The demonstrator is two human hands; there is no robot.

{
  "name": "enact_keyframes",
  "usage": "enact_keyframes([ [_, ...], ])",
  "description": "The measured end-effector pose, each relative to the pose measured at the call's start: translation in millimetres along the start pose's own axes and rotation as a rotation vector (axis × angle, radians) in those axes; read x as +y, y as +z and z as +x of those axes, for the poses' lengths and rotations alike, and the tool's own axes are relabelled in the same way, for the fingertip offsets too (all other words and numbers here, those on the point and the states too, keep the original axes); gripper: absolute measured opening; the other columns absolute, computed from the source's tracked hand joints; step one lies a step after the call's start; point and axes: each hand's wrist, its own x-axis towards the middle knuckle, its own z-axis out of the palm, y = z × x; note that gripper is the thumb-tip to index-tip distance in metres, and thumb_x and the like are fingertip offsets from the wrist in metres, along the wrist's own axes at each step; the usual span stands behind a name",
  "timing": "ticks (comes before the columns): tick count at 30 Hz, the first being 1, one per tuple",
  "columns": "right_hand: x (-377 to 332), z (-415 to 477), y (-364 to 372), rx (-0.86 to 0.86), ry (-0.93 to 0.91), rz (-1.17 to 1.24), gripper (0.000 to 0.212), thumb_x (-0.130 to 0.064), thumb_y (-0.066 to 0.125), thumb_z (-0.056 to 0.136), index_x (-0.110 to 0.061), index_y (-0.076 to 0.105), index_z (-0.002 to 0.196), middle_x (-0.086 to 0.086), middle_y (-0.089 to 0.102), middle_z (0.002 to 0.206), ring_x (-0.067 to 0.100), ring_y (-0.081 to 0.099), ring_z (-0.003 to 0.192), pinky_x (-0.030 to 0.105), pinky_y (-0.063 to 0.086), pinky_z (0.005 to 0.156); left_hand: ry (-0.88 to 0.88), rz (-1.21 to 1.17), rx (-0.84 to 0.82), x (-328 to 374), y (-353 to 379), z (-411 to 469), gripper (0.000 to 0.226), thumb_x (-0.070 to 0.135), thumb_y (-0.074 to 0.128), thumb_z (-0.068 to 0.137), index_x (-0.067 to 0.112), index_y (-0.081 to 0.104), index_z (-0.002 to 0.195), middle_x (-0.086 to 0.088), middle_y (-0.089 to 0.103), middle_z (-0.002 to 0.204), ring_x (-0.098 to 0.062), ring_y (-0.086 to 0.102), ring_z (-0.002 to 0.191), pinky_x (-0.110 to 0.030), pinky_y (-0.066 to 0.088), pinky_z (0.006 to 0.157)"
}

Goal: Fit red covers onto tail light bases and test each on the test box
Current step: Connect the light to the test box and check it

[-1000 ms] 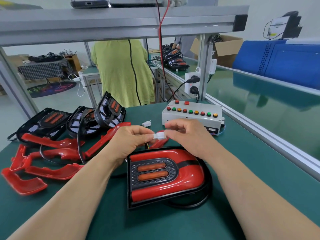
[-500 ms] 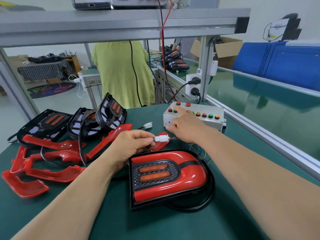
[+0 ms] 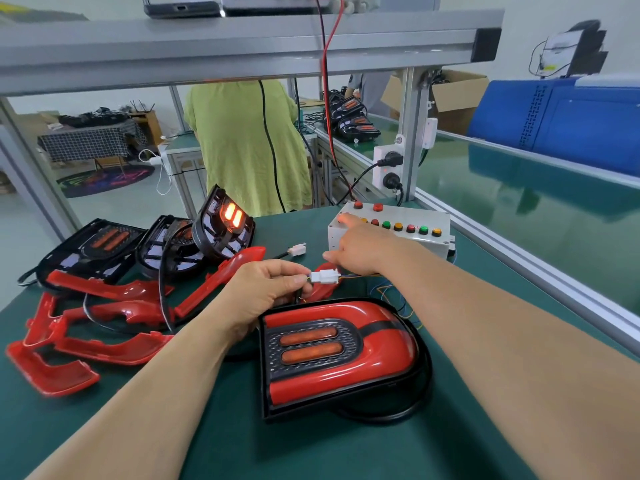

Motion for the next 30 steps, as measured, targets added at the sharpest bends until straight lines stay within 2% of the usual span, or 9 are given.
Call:
enact_keyframes([
  [2, -1, -1, 0, -0.013, 0.003, 0.001, 0.061, -0.057, 0.041, 0.098, -0.006, 0.064, 0.123, -0.007, 0.012, 0.162, 0.023, 0.050, 0.125, 0.041, 0.043, 0.099, -0.004, 0.003, 0.000, 0, -1, 0, 0.013, 0.003, 0.065, 0.091, 0.011, 0.074, 0.088, -0.010, 0.075, 0.082, -0.015, 0.073, 0.076, -0.020, 0.056, 0.064],
  [4, -1, -4, -1, -0.033, -0.005, -0.008, 0.055, -0.056, 0.041, 0.098, -0.008, 0.069, 0.104, -0.006, 0.011, 0.161, 0.022, 0.054, 0.116, 0.040, 0.045, 0.093, 0.001, 0.018, -0.002, 0, -1, 0, 0.011, 0.003, 0.065, 0.091, 0.010, 0.074, 0.090, -0.009, 0.075, 0.080, -0.011, 0.071, 0.070, -0.017, 0.054, 0.060],
  [6, -3, -7, -1, -0.038, -0.016, 0.003, 0.051, -0.055, 0.042, 0.099, -0.012, 0.063, 0.082, -0.004, 0.010, 0.161, 0.020, 0.058, 0.105, 0.038, 0.045, 0.088, 0.010, 0.030, -0.004, 1, 0, 0, 0.010, 0.002, 0.064, 0.091, 0.008, 0.072, 0.092, -0.007, 0.075, 0.077, -0.005, 0.067, 0.061, -0.013, 0.050, 0.055],
  [7, -3, -9, 0, -0.031, -0.021, 0.011, 0.051, -0.055, 0.042, 0.099, -0.011, 0.063, 0.081, -0.003, 0.009, 0.162, 0.021, 0.058, 0.107, 0.037, 0.045, 0.090, 0.012, 0.032, -0.005, 1, 0, 0, 0.009, 0.002, 0.064, 0.092, 0.007, 0.072, 0.092, -0.006, 0.075, 0.076, -0.004, 0.066, 0.058, -0.012, 0.049, 0.054],
  [11, -4, -19, 3, 0.133, -0.004, 0.071, 0.048, -0.051, 0.045, 0.099, -0.013, 0.073, 0.098, 0.001, 0.018, 0.161, 0.027, 0.042, 0.129, 0.038, 0.038, 0.099, 0.010, 0.039, -0.006, 2, 1, 0, 0.009, 0.001, 0.063, 0.092, 0.006, 0.070, 0.093, -0.004, 0.075, 0.074, -0.003, 0.065, 0.058, -0.012, 0.049, 0.054],
  [16, 2, -28, 7, 0.308, 0.079, 0.013, 0.044, -0.051, 0.043, 0.098, -0.017, 0.068, 0.113, 0.003, 0.032, 0.155, 0.031, 0.029, 0.136, 0.046, 0.032, 0.106, -0.002, 0.036, -0.004, 3, 2, 0, 0.009, 0.001, 0.063, 0.092, 0.005, 0.071, 0.094, -0.004, 0.074, 0.074, -0.003, 0.065, 0.057, -0.012, 0.049, 0.055],
  [21, 10, -26, 12, 0.284, 0.130, 0.001, 0.051, -0.054, 0.039, 0.098, -0.015, 0.057, 0.124, 0.003, 0.041, 0.150, 0.026, 0.014, 0.149, 0.052, 0.021, 0.114, -0.015, 0.042, 0.006, 3, 2, -2, 0.009, 0.002, 0.064, 0.092, 0.005, 0.071, 0.095, -0.006, 0.075, 0.077, -0.006, 0.068, 0.064, -0.015, 0.052, 0.059],
  [26, 14, -22, 10, 0.245, 0.128, -0.024, 0.054, -0.055, 0.038, 0.097, -0.012, 0.061, 0.120, 0.002, 0.047, 0.144, 0.027, 0.022, 0.145, 0.057, 0.016, 0.114, -0.013, 0.032, 0.016, 4, 4, -3, 0.010, 0.003, 0.062, 0.093, 0.007, 0.071, 0.092, -0.005, 0.074, 0.077, -0.009, 0.068, 0.069, -0.017, 0.056, 0.064],
  [30, 20, -22, 9, 0.186, 0.120, -0.079, 0.056, -0.059, 0.033, 0.098, -0.019, 0.062, 0.123, -0.004, 0.037, 0.152, 0.025, 0.018, 0.147, 0.067, 0.004, 0.112, -0.014, 0.040, 0.025, 5, 5, -4, 0.011, 0.004, 0.061, 0.094, 0.007, 0.071, 0.092, -0.005, 0.074, 0.077, -0.008, 0.069, 0.070, -0.016, 0.056, 0.063],
])
